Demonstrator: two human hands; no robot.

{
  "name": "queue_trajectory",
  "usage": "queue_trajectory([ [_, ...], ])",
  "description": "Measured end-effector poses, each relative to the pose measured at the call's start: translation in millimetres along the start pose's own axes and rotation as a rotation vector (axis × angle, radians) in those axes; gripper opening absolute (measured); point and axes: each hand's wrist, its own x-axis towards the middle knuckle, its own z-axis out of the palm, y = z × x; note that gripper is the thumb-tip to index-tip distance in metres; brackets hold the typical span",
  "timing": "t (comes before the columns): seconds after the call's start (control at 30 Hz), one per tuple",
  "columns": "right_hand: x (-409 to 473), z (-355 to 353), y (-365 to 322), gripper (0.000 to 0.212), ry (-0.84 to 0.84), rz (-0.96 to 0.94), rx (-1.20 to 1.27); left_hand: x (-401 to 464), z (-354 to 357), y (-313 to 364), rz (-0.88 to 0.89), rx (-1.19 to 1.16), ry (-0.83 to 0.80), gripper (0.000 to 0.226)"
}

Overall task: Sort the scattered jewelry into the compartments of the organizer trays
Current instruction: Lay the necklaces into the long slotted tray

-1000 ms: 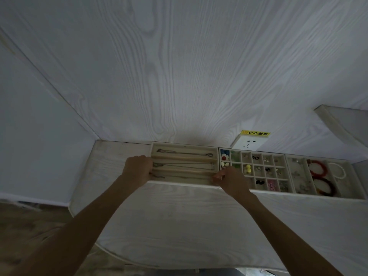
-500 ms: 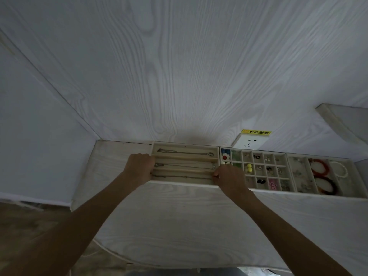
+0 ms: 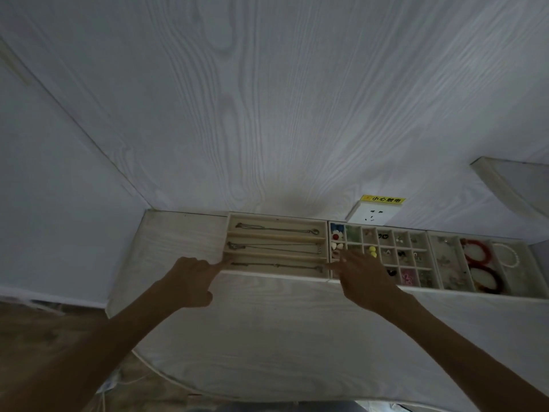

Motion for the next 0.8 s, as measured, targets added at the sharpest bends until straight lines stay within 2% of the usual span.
queue_trajectory([
  [0.13,4.0,4.2,-9.7,0.056,-0.090,-0.015,-0.114,0.5,-0.9,7.2,-0.018,0.040,0.010,0.079],
  [0.33,5.7,9.8,-12.8,0.054,-0.147,-0.007,-0.201,4.4,2.0,5.2,-0.042,0.102,-0.005,0.077],
  [0.63,11.1,11.6,-21.7,0.046,-0.110,0.037,-0.245,12.1,1.0,8.9,-0.038,0.189,0.062,0.065],
  [0.8,13.6,8.7,-22.5,0.043,-0.092,0.031,-0.189,12.8,2.6,11.3,-0.062,0.185,0.075,0.058],
])
